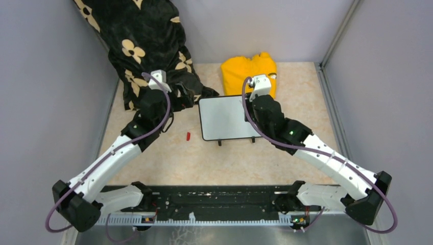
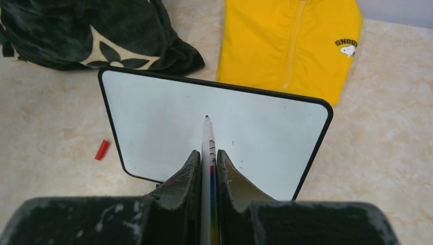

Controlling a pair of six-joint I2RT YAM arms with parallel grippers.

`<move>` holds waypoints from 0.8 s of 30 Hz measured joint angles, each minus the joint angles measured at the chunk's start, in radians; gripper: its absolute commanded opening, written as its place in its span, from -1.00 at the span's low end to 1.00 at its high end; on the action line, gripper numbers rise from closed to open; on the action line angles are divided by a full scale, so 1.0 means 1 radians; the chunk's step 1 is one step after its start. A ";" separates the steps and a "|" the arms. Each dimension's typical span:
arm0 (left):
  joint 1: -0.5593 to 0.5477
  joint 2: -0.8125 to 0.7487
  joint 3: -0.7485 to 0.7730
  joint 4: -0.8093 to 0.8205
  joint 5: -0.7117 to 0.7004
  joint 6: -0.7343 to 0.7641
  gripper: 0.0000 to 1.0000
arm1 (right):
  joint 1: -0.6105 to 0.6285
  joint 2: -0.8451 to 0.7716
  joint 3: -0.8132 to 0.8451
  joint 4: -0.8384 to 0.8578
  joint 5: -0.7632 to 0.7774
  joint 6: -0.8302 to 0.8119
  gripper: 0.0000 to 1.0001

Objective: Write a sentence on the whiteboard

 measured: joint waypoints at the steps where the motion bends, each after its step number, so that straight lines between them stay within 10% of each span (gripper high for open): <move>1: 0.000 0.031 0.023 -0.019 -0.002 -0.016 0.98 | 0.000 0.000 -0.001 0.000 0.004 0.005 -1.00; 24: 0.000 0.188 -0.034 -0.007 -0.018 0.083 0.97 | 0.035 -0.021 -0.151 0.103 0.021 0.085 -1.00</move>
